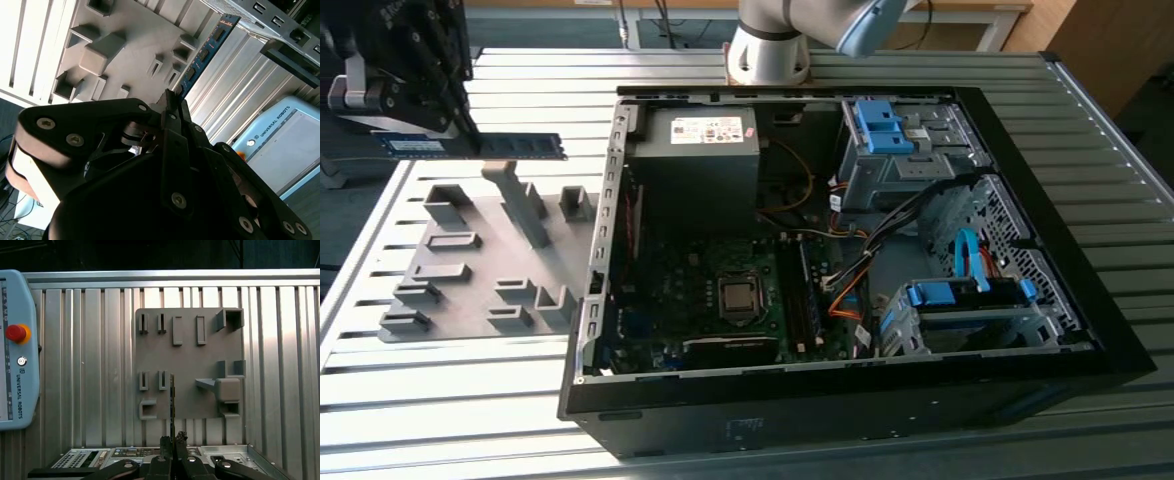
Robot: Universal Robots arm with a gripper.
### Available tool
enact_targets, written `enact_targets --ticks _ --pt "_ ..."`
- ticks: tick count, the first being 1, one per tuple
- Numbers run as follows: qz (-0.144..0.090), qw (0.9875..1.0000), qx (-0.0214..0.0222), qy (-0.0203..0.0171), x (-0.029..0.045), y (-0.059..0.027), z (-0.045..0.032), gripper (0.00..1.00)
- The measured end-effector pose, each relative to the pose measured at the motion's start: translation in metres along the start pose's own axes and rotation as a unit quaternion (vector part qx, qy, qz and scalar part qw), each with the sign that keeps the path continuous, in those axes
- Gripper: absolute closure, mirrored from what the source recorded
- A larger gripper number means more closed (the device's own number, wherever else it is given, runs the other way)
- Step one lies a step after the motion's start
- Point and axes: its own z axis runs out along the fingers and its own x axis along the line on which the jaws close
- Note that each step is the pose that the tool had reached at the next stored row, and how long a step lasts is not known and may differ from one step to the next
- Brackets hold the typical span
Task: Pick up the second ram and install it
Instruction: 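Pick up the second ram and move it above second insertion slot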
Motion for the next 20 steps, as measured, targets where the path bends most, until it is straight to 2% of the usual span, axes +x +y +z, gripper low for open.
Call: enact_targets --ticks 20 --pt "0.000 1.0000 0.0000 0.0000 -0.0006 -0.0162 -0.0005 0.86"
